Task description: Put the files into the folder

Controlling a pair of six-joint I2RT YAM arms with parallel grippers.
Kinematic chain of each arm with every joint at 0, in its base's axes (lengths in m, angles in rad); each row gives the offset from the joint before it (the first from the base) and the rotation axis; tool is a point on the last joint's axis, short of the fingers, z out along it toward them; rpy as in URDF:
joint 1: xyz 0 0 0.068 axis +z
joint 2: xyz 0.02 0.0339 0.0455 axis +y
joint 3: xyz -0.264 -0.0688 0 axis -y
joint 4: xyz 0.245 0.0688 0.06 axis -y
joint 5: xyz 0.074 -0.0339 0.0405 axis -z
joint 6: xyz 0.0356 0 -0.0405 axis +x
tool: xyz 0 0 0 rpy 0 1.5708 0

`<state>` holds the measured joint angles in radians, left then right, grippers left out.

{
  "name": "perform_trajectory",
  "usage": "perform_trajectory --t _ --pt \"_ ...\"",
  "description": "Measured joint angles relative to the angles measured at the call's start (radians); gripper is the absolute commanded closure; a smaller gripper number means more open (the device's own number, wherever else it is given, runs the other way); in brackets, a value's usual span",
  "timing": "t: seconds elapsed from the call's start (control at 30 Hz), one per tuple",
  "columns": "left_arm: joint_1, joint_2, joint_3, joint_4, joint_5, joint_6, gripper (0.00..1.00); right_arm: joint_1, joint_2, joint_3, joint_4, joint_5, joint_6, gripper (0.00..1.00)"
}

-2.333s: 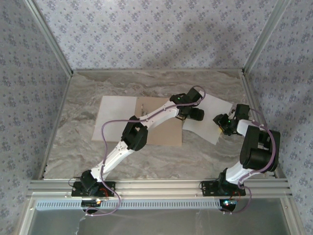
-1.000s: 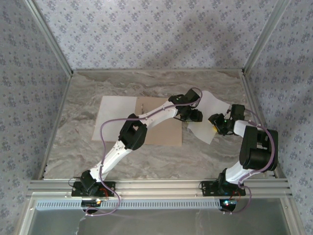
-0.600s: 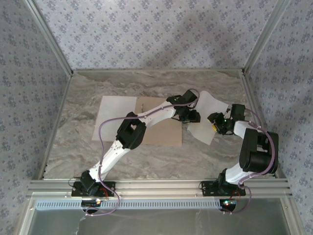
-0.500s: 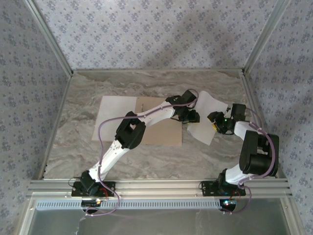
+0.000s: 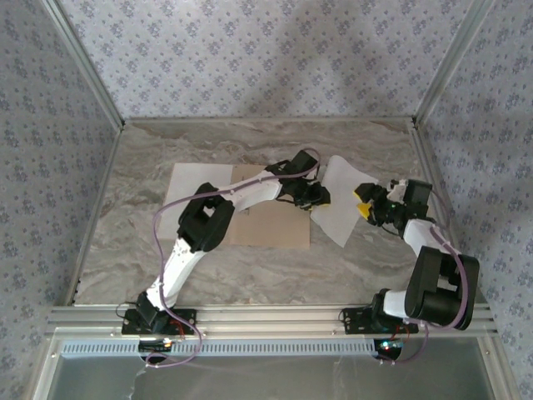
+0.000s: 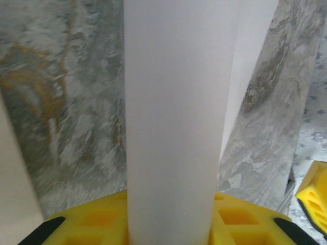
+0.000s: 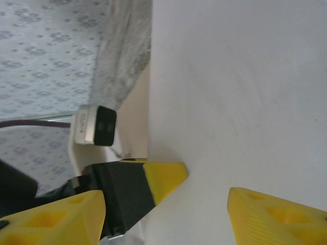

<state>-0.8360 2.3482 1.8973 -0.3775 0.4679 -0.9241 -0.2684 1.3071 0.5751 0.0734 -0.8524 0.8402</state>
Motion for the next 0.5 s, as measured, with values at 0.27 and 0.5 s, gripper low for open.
perform_trajectory --t 0.27,0.5 --pt "0.028 -0.137 -0.148 0.097 0.019 -0.055 0.71 -0.005 -0.013 -0.079 0.195 -0.120 0.209 0.28" --pt "0.039 -0.214 -0.219 0.147 0.022 -0.084 0.71 -0.005 -0.013 -0.113 0.330 -0.166 0.360 0.27"
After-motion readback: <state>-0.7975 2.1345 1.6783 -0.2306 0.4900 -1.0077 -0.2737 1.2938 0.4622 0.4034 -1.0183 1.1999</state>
